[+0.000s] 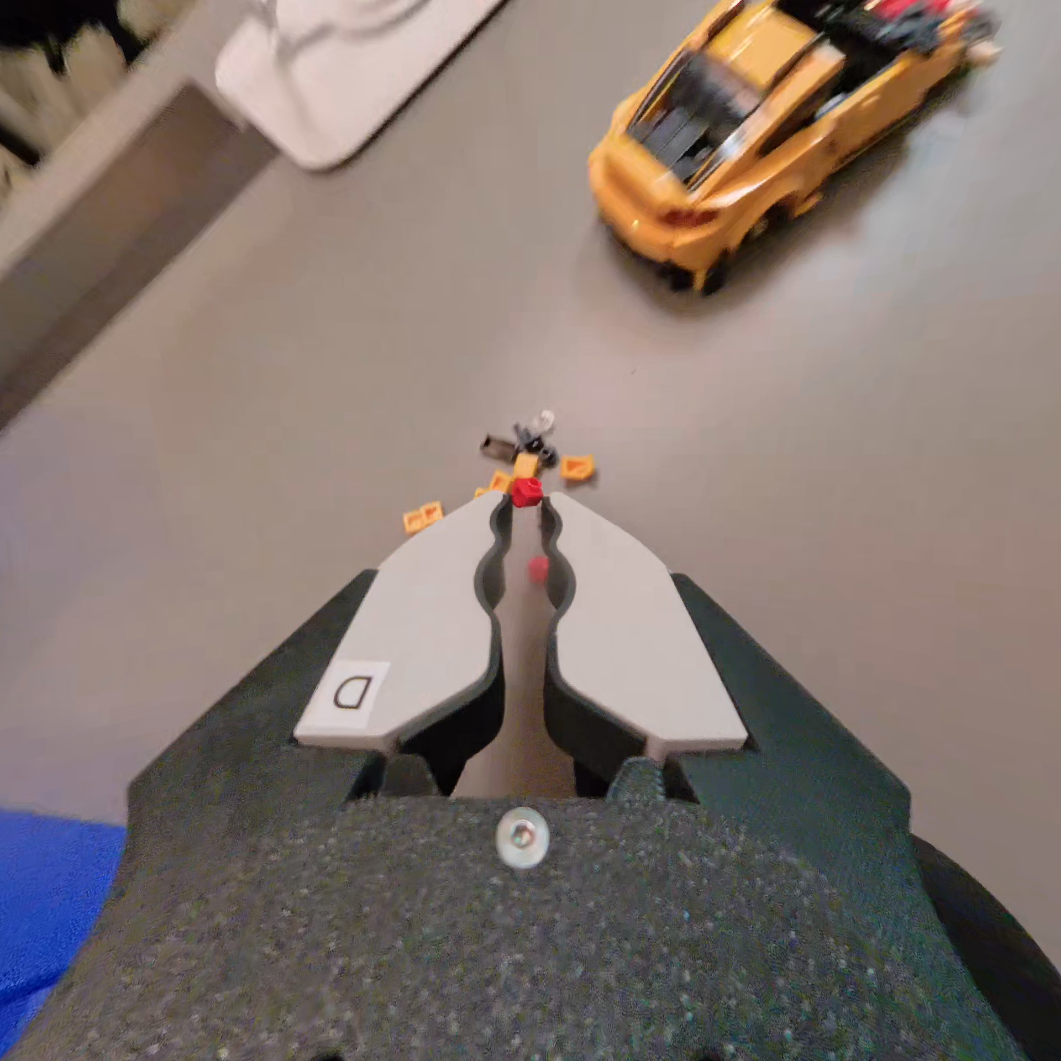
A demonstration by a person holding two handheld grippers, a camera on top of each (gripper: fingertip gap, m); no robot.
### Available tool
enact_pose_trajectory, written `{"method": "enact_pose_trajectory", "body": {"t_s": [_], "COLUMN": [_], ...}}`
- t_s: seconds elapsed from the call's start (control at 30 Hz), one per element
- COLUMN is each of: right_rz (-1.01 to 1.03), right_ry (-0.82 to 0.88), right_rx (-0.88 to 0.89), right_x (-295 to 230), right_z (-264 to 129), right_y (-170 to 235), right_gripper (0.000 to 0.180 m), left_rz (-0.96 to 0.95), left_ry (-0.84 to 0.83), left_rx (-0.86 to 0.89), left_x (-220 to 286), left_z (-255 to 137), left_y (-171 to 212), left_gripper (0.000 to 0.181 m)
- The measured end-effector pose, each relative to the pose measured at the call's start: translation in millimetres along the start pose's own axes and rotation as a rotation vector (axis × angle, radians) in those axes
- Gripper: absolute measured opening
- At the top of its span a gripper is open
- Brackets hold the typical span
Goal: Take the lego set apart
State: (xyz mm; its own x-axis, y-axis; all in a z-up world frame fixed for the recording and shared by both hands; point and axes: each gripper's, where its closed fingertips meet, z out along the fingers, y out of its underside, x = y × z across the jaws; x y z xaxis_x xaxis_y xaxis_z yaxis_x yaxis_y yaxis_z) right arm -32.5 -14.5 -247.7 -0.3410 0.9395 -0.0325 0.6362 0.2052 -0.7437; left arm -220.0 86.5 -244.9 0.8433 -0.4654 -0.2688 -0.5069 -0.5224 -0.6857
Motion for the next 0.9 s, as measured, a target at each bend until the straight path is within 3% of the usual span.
{"method": "enact_pose_trajectory", "body": {"t_s": [0.23,0.37,0.57,0.9], "right_rz": [-0.043,-0.052,-0.026,-0.059], "right_ry": [0.019,0.021,0.039,0.064], "right_rx": [-0.061,-0.067,-0.036,-0.102], "right_x": [-4.3,-4.9,1.1,3.2], "right_z": [12.1,15.8,12.5,13.0], "right_y": [3.4,3.6,0.4,8.9], "right_gripper": [0.019,0.009,0.001,0.009], "left_rz": [-0.090,-0.045,0.056,0.192], "left_ry": [-0.031,0.034,0.297,0.451], "left_rx": [-0.091,0.087,0.327,0.326], "left_x": [-11.4,1.0,52.2,98.3], "left_z": [7.1,-6.6,-33.7,-35.6], "left_y": [19.2,-12.7,-51.0,-50.6], "left_gripper": [0.038,0.035,0.027,0.024]}}
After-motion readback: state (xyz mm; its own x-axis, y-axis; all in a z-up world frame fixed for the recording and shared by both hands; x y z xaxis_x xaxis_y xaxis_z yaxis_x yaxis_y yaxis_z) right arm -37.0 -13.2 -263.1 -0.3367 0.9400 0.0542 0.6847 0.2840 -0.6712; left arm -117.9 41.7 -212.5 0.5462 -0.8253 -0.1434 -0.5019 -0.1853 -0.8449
